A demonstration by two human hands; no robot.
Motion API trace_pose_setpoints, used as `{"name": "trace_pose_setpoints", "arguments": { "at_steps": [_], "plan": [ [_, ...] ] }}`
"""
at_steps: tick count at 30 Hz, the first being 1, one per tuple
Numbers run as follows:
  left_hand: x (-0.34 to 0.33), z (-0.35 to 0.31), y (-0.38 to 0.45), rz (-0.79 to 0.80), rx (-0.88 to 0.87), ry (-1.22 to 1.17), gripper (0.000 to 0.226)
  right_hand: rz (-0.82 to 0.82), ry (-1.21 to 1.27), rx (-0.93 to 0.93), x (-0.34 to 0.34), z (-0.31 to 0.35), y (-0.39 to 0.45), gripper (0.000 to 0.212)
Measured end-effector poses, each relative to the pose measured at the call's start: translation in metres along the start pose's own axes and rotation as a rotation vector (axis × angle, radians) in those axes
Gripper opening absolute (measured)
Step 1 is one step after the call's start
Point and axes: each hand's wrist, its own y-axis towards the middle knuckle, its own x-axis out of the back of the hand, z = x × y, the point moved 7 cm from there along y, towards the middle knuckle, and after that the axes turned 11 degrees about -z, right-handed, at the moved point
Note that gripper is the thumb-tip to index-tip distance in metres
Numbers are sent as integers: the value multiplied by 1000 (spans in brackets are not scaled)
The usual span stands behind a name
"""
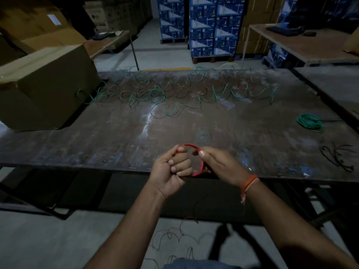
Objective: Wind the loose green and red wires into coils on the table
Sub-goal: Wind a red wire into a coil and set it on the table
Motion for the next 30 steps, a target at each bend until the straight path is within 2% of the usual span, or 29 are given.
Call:
{"name": "trace_pose_setpoints", "arguments": {
  "at_steps": [3, 4, 7, 10, 14, 17, 20, 24, 27, 30],
  "plan": [
    [6, -28, 1, 3, -83, -198, 25, 22, 215, -187, 2, -27, -14, 14],
    [9, -39, 0, 3, -118, -241, 22, -10, 236, -214, 4, -35, -19, 7],
    [18, -62, -2, -24, -194, -283, 22, -190, 299, -298, 10, -59, -31, 8],
    [21, -65, -2, -53, -229, -258, 23, -328, 189, -270, 20, -65, -35, 11],
    [23, -63, -1, -126, -285, -197, 27, -316, -37, -113, 24, -46, -32, 11],
    [25, -63, -2, -191, -323, -133, 32, -254, -139, 8, 23, -28, -30, 10],
    [23, -60, -3, -188, -326, -115, 34, -149, -241, 92, 14, -17, -29, 8],
    [12, -63, -5, -158, -343, -141, 35, 47, -357, 98, -7, -23, -32, 9],
    [13, -65, -5, -238, -401, -112, 34, 219, -403, 140, -23, -10, -40, 14],
    [20, -62, -5, -382, -474, 23, 33, 324, -336, 213, -32, 20, -48, 16]
  ]
}}
